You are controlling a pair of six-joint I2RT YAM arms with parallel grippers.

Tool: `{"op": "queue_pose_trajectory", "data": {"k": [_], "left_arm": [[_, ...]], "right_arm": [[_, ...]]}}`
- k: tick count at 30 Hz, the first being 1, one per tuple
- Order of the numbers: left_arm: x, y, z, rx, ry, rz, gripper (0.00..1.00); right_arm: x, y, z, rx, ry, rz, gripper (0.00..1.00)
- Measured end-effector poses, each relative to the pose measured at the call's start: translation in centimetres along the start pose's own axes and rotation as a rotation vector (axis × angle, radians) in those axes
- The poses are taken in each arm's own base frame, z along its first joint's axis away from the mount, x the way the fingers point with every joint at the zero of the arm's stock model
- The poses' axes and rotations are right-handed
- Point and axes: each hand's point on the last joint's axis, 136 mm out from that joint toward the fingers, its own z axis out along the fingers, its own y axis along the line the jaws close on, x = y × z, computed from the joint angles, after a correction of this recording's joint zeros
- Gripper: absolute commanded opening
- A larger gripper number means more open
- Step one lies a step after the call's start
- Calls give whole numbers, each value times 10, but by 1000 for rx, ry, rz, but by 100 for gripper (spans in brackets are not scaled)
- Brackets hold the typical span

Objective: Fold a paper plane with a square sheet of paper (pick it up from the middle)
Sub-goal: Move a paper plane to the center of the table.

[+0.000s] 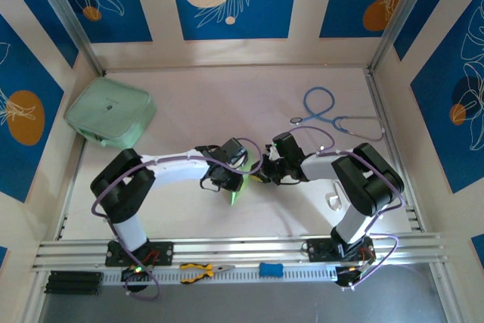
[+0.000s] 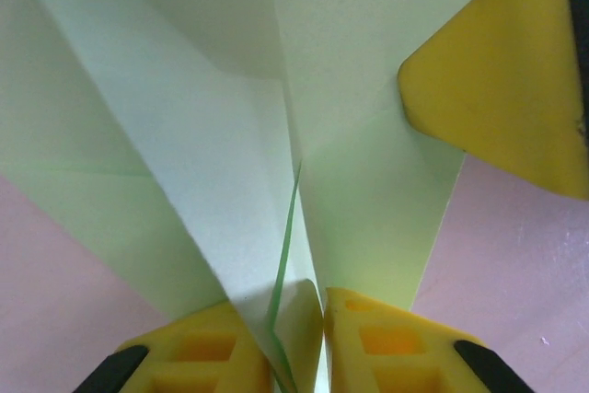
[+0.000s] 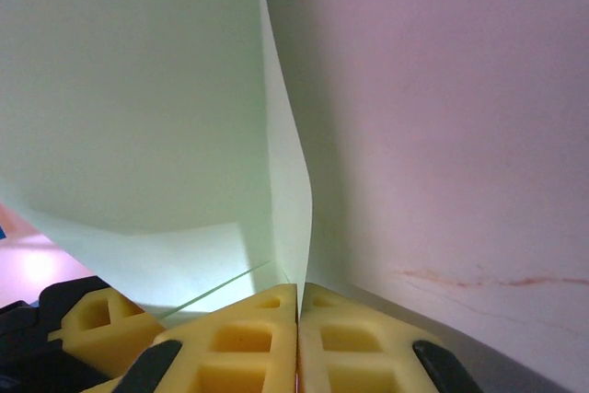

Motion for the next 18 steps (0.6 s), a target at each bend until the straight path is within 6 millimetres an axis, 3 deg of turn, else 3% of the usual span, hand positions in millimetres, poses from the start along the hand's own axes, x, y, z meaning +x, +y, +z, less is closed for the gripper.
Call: {"op": "queue_pose_trajectory", "data": {"k": [9,13,18], "left_arm": [[-1,-3,2,11,2,-7,19],[-4,-5,4,21,1,-6,13],[-5,-3,3,12,-4,-24,8]], "right_arm": [[0,-1,0,-1,-1,0,10],[0,-1,0,-1,-2,1,11],[-2,-2,-1,-1,-6,-4,20]]}}
